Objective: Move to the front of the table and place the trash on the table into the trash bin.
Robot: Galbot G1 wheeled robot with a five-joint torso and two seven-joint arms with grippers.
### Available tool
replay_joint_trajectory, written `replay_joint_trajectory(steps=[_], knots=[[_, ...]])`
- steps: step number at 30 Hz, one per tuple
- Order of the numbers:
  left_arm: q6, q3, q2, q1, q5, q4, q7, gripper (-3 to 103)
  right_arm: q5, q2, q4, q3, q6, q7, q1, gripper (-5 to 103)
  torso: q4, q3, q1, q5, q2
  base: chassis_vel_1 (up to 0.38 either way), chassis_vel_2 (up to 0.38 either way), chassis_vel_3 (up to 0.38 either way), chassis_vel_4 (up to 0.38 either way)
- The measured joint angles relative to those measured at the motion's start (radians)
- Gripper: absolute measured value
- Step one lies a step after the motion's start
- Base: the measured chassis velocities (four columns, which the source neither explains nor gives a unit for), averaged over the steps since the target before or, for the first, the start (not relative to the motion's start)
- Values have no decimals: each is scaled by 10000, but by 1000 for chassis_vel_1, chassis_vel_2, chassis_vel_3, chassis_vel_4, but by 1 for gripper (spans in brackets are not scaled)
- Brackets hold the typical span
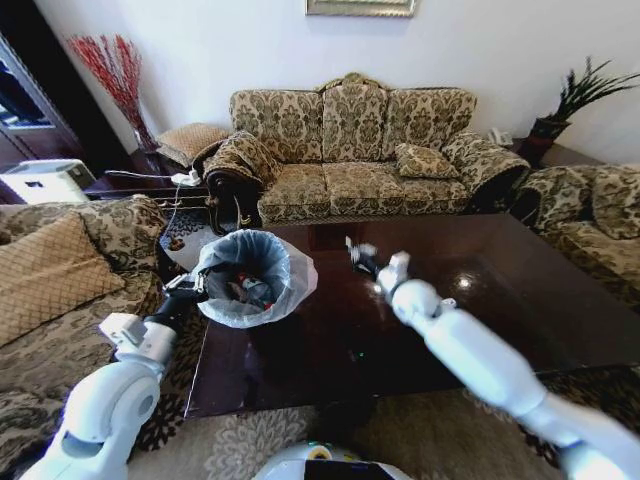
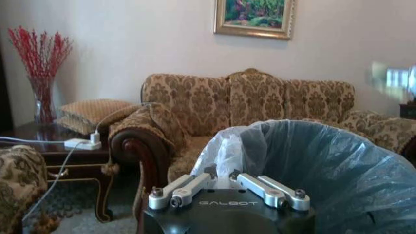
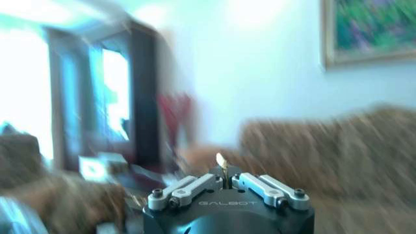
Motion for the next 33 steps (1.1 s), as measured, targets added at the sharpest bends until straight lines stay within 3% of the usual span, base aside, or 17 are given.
replay_joint_trajectory(steps=[1, 3, 4, 7, 11, 16, 18, 23, 26, 27, 29, 31, 33], knots=[[0, 0, 0, 0, 0, 0, 0, 3, 0, 0, 0, 0, 0, 0, 0, 0, 0, 0, 0, 0, 0, 0, 0, 0, 0], [86, 50, 29, -1, -69, -5, 1, 3, 1116, 5, 863, -375, -450, 231, 1037, 0, -2, -1, -2, 0, 0, 0, 0, 0, 0], [86, 50, 29, -1, -69, -5, 1, 3, 1116, 5, 863, -375, -450, 231, 1037, 0, -2, -1, -2, 0, 0, 0, 0, 0, 0], [145, 76, 16, 13, -105, -21, -2, 3, 2396, 24, 1758, -988, -801, 575, 1866, 0, -6, -1, -3, 0, 0, 0, 0, 0, 0], [159, 76, -21, 16, -112, -64, -2, 3, 2952, -112, 2432, -1772, -1127, 593, 2084, 0, -7, -1, -2, 3, 0, 0, 0, 0, 0], [172, 78, -38, -6, -118, -96, -2, 3, 2751, -213, 2707, -2657, -1175, 646, 2063, 0, -8, -1, -3, 6, 0, 0, 0, 0, 0], [181, 98, -8, -20, -126, -98, -2, 3, 2352, -189, 2765, -3510, -1173, 752, 2107, 0, -6, 0, -3, 6, 0, 0, 0, 0, 0], [195, 106, 33, -81, -135, -102, -1, 3, 1719, 210, 2517, -4352, -1281, 1158, 2380, -1, -3, 0, -3, 4, -1, 0, 0, 0, 0], [207, 105, -25, -53, -136, -128, 1, 3, 1690, 409, 2282, -4380, -1287, 1213, 2483, 15, -3, 0, -2, 2, 0, 0, 0, 0, 0], [207, 105, -25, -53, -136, -128, 1, 3, 1690, 409, 2282, -4380, -1287, 1213, 2483, 15, -3, 0, -2, 2, 0, 0, 0, 0, 0], [207, 99, -59, -54, -136, -128, 2, 3, 1703, 406, 2245, -4380, -1322, 1211, 2559, 27, -5, 0, -3, 2, 0, 0, 0, 0, 0], [207, 99, -65, -69, -134, -128, 3, 3, 1704, 398, 2242, -4385, -1322, 1208, 2578, 27, -6, 0, -3, 4, 0, 0, 0, 0, 0], [207, 124, -67, -123, -133, -128, 4, 3, 1706, 394, 2257, -4421, -1319, 1207, 2621, 37, -6, -1, -3, 5, 0, 0, 0, 0, 0]])
